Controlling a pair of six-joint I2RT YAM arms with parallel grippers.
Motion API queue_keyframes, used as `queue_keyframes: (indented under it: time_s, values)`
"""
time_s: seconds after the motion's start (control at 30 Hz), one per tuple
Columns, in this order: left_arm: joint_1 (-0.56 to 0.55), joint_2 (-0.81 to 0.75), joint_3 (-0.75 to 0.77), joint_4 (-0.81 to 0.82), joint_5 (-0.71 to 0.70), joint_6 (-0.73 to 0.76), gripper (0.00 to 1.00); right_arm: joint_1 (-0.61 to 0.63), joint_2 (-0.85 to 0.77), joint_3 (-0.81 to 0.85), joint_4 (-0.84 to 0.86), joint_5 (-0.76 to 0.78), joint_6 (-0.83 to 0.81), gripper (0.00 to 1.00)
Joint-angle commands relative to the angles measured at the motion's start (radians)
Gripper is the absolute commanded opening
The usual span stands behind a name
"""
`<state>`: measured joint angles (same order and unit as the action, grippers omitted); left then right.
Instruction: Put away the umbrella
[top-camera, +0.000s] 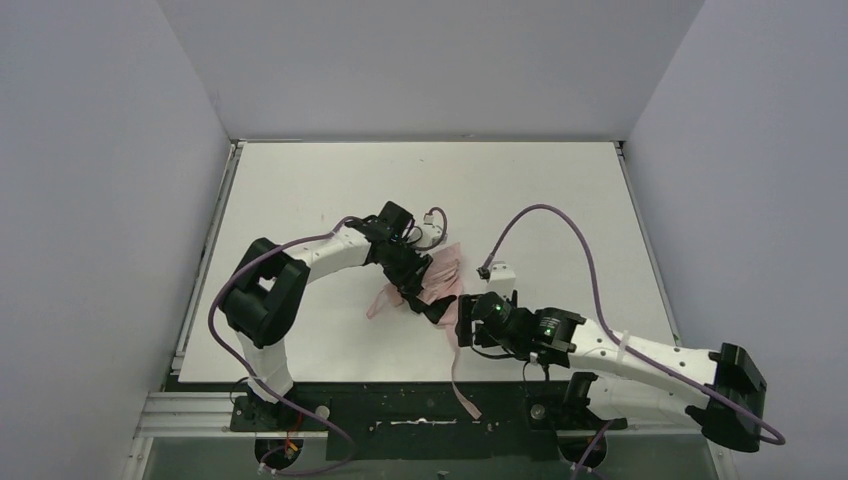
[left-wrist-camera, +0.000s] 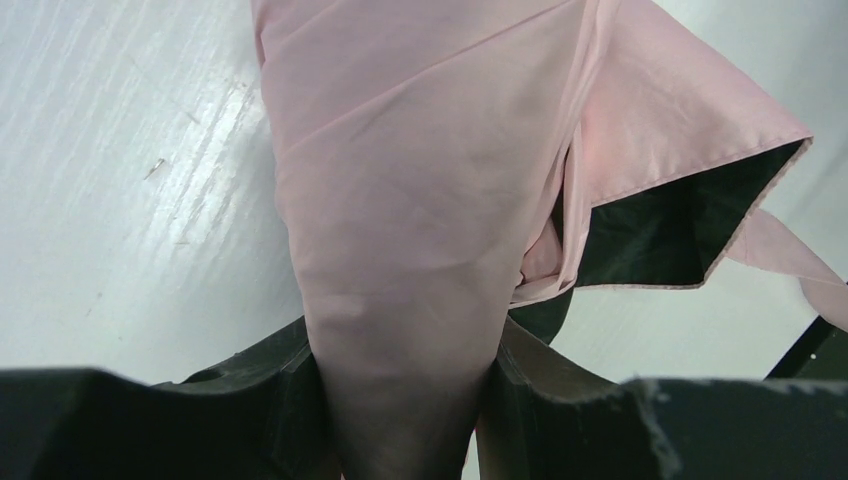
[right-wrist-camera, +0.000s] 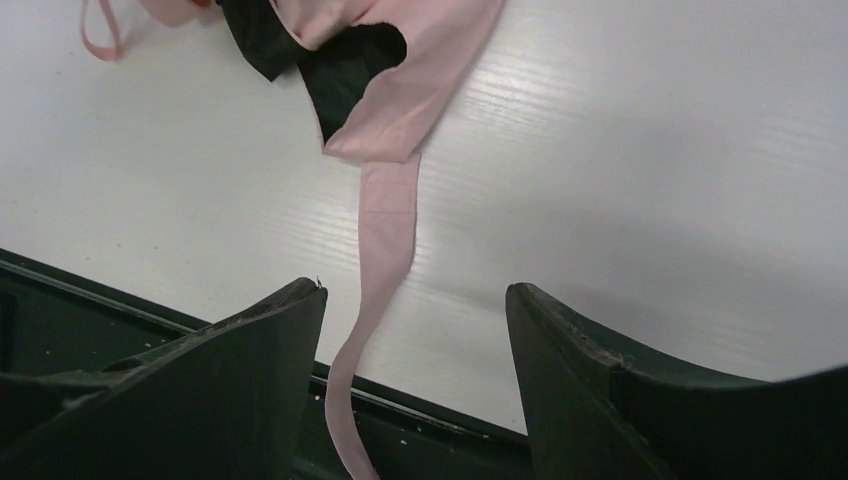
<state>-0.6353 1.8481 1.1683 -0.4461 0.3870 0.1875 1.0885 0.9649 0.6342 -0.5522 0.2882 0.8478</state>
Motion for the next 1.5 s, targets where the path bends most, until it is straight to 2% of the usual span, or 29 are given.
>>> queue_keyframes:
  time_s: [0.0, 0.13, 0.4, 0.47, 0.57, 0.73, 0.93, 1.07, 1.47]
  values:
    - [0.009, 0.008, 0.038, -0.031, -0.099, -0.025, 0.00, 0.011, 0.124, 0.007, 0.117, -0.054, 0.087, 0.67]
    - [0.021, 0.015, 0.054, -0.043, -0.129, -0.038, 0.00, 0.036, 0.238, 0.024, 0.161, -0.099, 0.064, 0.66]
    - [0.033, 0.036, 0.091, -0.080, -0.167, -0.056, 0.00, 0.129, 0.399, 0.095, 0.049, -0.038, 0.074, 0.62]
    - [0.036, 0.039, 0.100, -0.088, -0.176, -0.061, 0.00, 0.161, 0.435, 0.121, -0.023, 0.013, 0.088, 0.53]
    - [0.040, 0.044, 0.108, -0.099, -0.199, -0.063, 0.00, 0.207, 0.465, 0.144, -0.117, 0.080, 0.115, 0.30]
    - [0.054, 0.057, 0.136, -0.124, -0.235, -0.080, 0.00, 0.242, 0.455, 0.156, -0.309, 0.180, 0.185, 0.00]
    - [0.067, 0.070, 0.158, -0.146, -0.279, -0.095, 0.00, 0.248, 0.355, 0.147, -0.487, 0.216, 0.280, 0.00]
    - [0.072, 0.080, 0.172, -0.159, -0.302, -0.106, 0.00, 0.253, 0.330, 0.132, -0.558, 0.187, 0.325, 0.00]
    - [0.088, 0.090, 0.188, -0.171, -0.353, -0.137, 0.00, 0.403, 0.398, 0.084, -0.669, 0.075, 0.495, 0.00]
